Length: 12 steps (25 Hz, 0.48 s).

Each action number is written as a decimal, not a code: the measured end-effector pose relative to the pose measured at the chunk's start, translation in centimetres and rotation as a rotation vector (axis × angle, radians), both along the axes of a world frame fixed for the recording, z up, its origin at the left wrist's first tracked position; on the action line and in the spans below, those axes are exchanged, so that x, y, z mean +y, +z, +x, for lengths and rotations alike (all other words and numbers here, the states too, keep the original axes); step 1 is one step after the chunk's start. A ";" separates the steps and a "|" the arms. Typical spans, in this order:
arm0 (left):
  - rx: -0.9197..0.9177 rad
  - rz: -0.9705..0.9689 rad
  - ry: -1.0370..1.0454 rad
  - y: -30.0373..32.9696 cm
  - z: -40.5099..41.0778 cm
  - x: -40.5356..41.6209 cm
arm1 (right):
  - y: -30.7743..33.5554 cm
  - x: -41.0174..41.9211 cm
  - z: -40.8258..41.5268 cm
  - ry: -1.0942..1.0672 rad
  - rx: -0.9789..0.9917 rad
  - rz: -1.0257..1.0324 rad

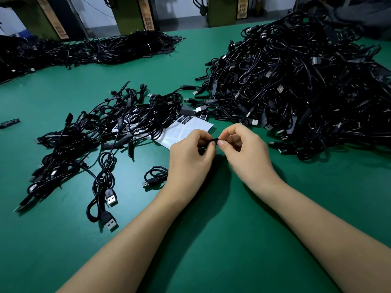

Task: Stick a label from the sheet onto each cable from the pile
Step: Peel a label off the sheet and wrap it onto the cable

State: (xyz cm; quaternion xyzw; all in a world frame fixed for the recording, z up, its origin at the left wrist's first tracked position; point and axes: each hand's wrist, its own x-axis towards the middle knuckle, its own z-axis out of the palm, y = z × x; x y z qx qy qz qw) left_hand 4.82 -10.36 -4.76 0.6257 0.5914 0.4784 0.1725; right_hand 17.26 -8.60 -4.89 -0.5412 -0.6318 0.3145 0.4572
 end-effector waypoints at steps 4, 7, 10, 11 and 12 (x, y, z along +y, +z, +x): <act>-0.068 -0.069 -0.031 0.2 -0.4 0.0 | 0.0 0.3 0.4 0.014 0.070 -0.030; -0.120 -0.127 -0.061 0.3 -0.6 0.0 | -0.3 0.5 0.4 -0.011 0.095 -0.036; -0.163 -0.163 -0.072 0.5 -0.6 0.0 | -0.4 0.6 0.4 -0.033 0.082 -0.031; -0.166 -0.171 -0.072 0.6 -0.6 0.0 | -0.4 0.6 0.4 -0.041 0.076 -0.032; -0.172 -0.178 -0.072 0.6 -0.6 0.1 | -0.4 0.6 0.4 -0.048 0.067 -0.031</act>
